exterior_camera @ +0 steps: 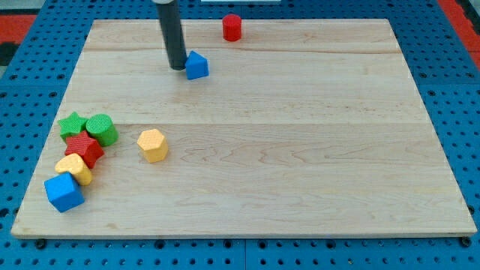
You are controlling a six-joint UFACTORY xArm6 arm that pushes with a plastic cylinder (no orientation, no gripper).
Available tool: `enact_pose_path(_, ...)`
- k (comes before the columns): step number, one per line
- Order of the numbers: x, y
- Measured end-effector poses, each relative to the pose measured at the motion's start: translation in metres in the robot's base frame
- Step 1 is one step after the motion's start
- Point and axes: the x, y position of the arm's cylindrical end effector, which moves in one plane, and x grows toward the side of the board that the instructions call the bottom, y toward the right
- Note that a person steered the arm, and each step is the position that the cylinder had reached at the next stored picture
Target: Place the blue triangle bottom right of the red circle
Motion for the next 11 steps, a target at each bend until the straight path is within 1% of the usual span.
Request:
enact_pose_path(1, -0.014, 0.030)
enact_pose_path(2, -0.014, 0.048)
enact_pose_path(4, 0.039, 0.000)
enact_pose_path(5, 0.031, 0.037)
enact_pose_path(6, 0.013, 0.066)
enact_pose_path(7, -0.009, 0.087)
enact_pose_path(8, -0.018, 0.098)
enact_pose_path(9, -0.022, 0.106)
enact_pose_path(10, 0.003, 0.100)
enact_pose_path(11, 0.003, 0.127)
